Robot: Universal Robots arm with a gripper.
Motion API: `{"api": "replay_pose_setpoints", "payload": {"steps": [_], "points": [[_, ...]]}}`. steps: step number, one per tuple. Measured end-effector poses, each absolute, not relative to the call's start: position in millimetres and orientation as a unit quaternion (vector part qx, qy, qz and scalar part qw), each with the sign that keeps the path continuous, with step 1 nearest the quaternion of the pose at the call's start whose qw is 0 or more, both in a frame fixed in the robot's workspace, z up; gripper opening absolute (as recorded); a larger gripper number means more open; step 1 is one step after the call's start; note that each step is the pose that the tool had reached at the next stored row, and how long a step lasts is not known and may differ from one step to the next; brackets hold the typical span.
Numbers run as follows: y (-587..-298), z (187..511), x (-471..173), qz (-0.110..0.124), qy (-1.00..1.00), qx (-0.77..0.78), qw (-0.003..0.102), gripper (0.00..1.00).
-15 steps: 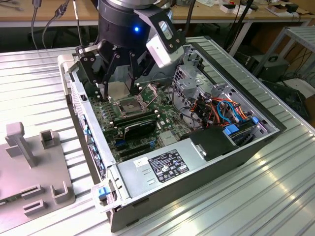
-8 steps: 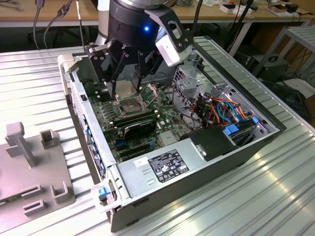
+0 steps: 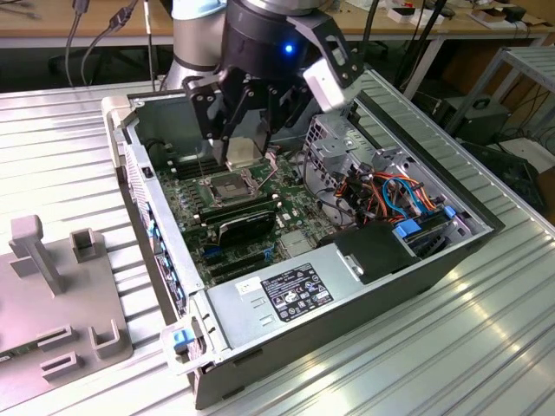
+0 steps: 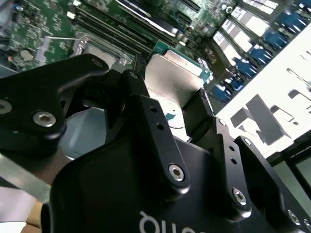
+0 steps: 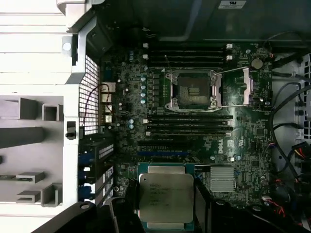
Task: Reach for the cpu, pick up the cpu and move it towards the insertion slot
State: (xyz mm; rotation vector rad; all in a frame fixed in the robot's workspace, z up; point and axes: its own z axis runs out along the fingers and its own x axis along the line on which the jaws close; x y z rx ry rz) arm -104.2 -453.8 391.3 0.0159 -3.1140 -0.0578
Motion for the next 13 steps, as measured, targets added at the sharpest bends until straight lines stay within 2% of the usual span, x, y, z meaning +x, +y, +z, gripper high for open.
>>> {"api": "replay_pose_setpoints", "payload": {"steps": [6,13], "points": [[-453.7,390.5,-73.4,-0.019,-1.000,0.005,0.014,0.55],[-453.7,390.4,-71.1,-0.019,-1.000,0.005,0.014,0.55]]}}
